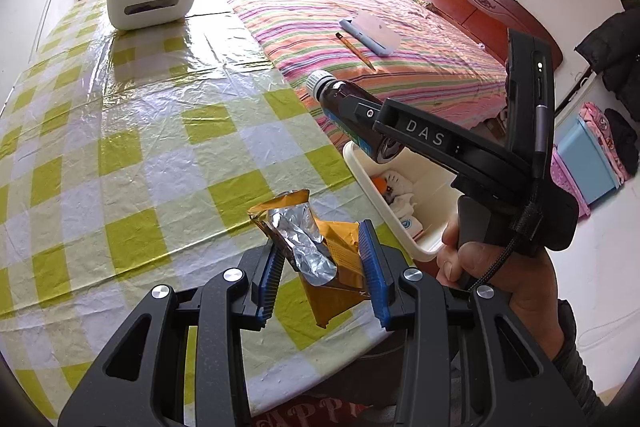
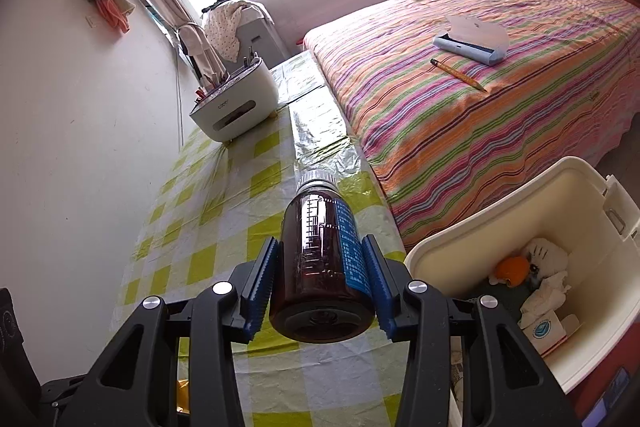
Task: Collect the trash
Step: 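Carry the wrapper and brown bottle over the cream bin with both tools, then open both tools to drop the wrapper and bottle into the bin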
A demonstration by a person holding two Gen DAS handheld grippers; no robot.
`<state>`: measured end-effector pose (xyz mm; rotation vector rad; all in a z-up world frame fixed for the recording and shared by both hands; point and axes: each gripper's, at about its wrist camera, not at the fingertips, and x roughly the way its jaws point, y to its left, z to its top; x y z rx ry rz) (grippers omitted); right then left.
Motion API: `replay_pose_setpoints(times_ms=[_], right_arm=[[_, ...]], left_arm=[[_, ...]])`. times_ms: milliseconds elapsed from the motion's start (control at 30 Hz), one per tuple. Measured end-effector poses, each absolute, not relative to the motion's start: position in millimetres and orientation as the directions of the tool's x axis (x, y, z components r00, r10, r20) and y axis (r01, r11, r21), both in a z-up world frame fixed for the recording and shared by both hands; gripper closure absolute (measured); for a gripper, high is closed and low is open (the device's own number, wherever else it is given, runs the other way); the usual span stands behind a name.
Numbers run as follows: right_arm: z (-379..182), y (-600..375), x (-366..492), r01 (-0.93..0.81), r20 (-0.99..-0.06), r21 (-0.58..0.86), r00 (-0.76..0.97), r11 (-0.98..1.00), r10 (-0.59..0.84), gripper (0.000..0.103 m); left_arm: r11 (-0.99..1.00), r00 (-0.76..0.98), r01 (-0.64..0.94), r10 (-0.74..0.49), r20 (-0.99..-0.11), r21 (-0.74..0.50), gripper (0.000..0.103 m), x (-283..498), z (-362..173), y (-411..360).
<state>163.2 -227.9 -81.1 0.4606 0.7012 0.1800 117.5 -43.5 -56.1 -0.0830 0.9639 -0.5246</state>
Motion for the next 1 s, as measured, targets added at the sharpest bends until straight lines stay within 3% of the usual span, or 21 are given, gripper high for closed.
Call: replay_pose_setpoints(times_ms=[1000], right_arm=[[-85, -338, 127, 0.28, -0.543, 0.473, 0.84, 0.835, 0.026, 0.059]], left_arm=[[0.82, 0.454, 0.427, -0.558, -0.695, -0.381, 0.067, 144, -37, -103]])
